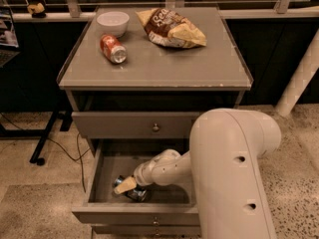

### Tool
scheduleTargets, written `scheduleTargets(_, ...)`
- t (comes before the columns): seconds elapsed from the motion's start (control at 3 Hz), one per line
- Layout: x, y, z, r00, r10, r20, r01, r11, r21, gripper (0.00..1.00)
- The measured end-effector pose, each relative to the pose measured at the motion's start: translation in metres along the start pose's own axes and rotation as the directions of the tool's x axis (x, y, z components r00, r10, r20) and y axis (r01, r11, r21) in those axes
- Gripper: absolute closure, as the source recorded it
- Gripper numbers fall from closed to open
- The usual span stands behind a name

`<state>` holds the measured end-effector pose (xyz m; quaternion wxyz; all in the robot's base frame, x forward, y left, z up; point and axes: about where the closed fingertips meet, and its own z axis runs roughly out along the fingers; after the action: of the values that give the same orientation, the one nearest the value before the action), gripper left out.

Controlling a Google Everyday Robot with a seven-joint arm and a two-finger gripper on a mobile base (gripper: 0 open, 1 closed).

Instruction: Pick redbull can from middle drawer and place on counter

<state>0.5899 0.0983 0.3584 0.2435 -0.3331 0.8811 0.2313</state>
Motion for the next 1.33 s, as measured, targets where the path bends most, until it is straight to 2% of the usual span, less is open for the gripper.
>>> scheduleTargets(0.33, 0.0191, 0.0183, 0.0071, 1.000, 0.001, -0.010, -0.002, 0.9993, -0.039, 0.00)
scheduleTargets(0.67, 0.0168, 0.0185, 0.0070, 1.000, 0.002, -0.011, -0.002, 0.9992, -0.040, 0.00)
scheduleTargets(1.0, 0.0166, 0.0184, 0.0070, 1.000, 0.002, -0.010, -0.002, 0.9992, -0.040, 0.19)
scheduleTargets(1.33, 0.0166, 0.0185, 0.0070, 1.000, 0.002, -0.011, -0.002, 0.9992, -0.040, 0.42)
